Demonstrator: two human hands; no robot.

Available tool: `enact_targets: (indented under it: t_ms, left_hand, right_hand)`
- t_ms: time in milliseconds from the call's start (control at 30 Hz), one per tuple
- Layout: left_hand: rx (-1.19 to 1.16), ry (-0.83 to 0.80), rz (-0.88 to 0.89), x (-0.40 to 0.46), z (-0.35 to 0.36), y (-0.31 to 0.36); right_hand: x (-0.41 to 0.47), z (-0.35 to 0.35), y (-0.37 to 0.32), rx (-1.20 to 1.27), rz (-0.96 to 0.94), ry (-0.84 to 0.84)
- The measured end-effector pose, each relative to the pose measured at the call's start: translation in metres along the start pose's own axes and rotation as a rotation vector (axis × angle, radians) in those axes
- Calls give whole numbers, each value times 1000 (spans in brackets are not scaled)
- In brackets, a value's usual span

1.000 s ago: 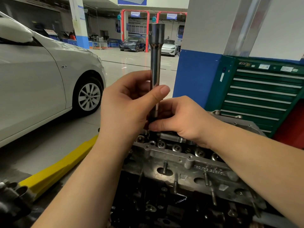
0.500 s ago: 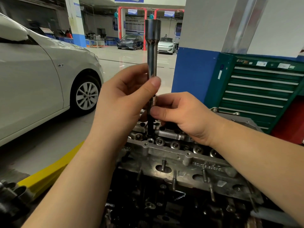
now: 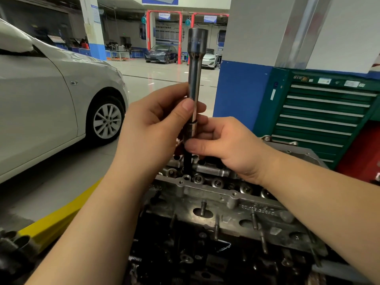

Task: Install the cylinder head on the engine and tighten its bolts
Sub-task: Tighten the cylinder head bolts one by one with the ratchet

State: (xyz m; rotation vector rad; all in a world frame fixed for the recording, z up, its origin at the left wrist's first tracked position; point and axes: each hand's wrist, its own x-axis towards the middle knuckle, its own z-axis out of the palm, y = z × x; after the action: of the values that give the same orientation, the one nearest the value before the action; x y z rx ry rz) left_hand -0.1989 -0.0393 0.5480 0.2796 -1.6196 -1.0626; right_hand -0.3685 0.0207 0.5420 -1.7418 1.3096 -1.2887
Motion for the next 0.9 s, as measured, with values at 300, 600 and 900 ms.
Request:
enact_targets:
  t_ms: [300, 600, 900]
  left_hand:
    - [104, 130, 17, 2, 2, 2]
    - [131, -5, 77, 6, -6, -1]
    - [-117, -71, -62, 6, -5, 0]
  right_hand:
    - [2, 4, -3, -10, 6, 41]
    - [-2, 3, -6, -18, 37, 35]
    - [-1, 12, -6, 21, 45, 151]
